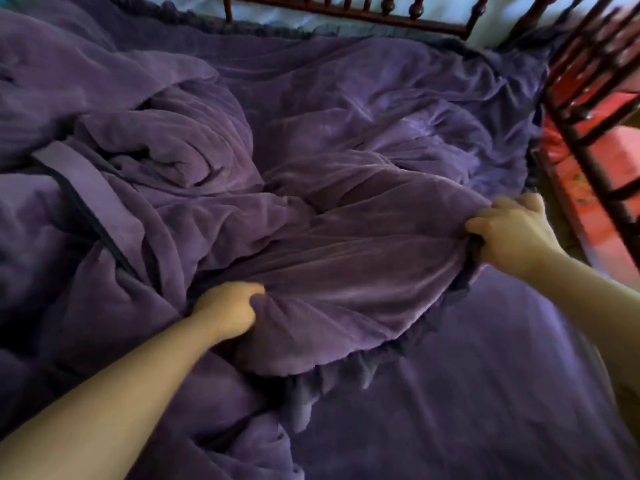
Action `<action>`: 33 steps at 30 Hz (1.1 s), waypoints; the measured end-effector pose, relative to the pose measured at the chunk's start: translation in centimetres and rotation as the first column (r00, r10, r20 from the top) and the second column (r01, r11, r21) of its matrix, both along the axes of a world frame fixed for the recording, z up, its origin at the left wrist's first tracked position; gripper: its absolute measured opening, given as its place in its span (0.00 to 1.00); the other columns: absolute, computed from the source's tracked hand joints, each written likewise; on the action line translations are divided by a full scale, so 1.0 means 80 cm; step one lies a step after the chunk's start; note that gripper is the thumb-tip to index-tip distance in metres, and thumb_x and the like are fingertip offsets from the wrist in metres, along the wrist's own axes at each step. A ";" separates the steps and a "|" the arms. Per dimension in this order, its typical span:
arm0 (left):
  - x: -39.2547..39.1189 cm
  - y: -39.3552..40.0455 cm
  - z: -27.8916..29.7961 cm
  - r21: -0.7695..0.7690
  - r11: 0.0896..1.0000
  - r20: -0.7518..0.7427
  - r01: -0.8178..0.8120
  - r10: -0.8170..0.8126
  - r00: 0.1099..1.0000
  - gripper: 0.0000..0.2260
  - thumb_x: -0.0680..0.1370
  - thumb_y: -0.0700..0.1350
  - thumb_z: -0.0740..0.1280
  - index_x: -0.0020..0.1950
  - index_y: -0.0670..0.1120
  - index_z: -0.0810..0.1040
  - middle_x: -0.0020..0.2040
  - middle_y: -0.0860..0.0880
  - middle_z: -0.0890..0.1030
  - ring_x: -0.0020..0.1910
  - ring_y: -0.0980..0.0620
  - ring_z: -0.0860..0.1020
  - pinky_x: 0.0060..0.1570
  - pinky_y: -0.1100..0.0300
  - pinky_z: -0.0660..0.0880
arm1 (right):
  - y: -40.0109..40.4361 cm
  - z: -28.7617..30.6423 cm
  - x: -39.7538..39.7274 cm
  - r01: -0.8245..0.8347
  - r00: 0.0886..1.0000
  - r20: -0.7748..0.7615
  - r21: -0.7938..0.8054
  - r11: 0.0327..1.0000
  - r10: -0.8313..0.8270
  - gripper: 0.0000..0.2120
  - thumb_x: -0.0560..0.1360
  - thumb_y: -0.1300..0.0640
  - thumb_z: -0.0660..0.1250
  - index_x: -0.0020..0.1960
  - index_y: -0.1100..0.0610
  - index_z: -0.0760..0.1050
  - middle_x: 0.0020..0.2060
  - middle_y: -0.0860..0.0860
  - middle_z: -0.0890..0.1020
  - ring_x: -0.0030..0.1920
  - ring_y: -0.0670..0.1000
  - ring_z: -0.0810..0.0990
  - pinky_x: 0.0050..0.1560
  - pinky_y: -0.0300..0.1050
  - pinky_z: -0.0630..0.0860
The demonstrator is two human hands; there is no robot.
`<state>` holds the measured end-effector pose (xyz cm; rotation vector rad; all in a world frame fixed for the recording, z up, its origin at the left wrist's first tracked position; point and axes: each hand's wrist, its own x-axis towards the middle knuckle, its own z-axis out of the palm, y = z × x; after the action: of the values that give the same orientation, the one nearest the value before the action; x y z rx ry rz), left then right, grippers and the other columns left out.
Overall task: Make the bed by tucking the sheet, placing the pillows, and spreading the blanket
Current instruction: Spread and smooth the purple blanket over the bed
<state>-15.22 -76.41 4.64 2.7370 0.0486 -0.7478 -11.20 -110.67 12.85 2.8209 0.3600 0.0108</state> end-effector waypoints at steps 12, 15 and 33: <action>-0.033 -0.091 0.148 -0.755 0.545 -0.223 -0.364 0.308 0.925 0.16 0.49 0.28 0.52 0.27 0.43 0.73 0.21 0.48 0.69 0.24 0.52 0.66 0.20 0.71 0.58 | 0.040 -0.043 -0.139 0.733 0.512 -0.841 0.533 -0.424 -0.172 0.21 0.76 0.40 0.55 0.44 0.53 0.79 0.39 0.54 0.82 0.37 0.54 0.79 0.30 0.42 0.79; -0.028 -0.119 0.155 -0.746 0.548 -0.275 -0.378 0.263 0.925 0.18 0.57 0.22 0.54 0.27 0.43 0.74 0.19 0.52 0.73 0.29 0.50 0.70 0.27 0.68 0.65 | 0.049 -0.028 -0.163 0.587 0.644 -0.749 0.354 -0.728 0.156 0.30 0.72 0.35 0.49 0.34 0.48 0.85 0.33 0.49 0.87 0.35 0.49 0.86 0.31 0.40 0.81; -0.116 -0.098 0.054 0.421 0.694 -0.268 0.584 -0.519 0.811 0.17 0.78 0.39 0.56 0.66 0.49 0.70 0.66 0.47 0.75 0.65 0.46 0.73 0.59 0.56 0.70 | 0.029 -0.088 -0.232 0.748 0.524 -0.837 0.365 -0.554 0.157 0.14 0.77 0.46 0.58 0.57 0.52 0.73 0.53 0.53 0.80 0.50 0.52 0.79 0.49 0.49 0.75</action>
<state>-24.47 -84.22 8.99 3.2094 -0.6974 -1.2160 -29.76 -108.36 5.79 3.9353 -2.2071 -1.7635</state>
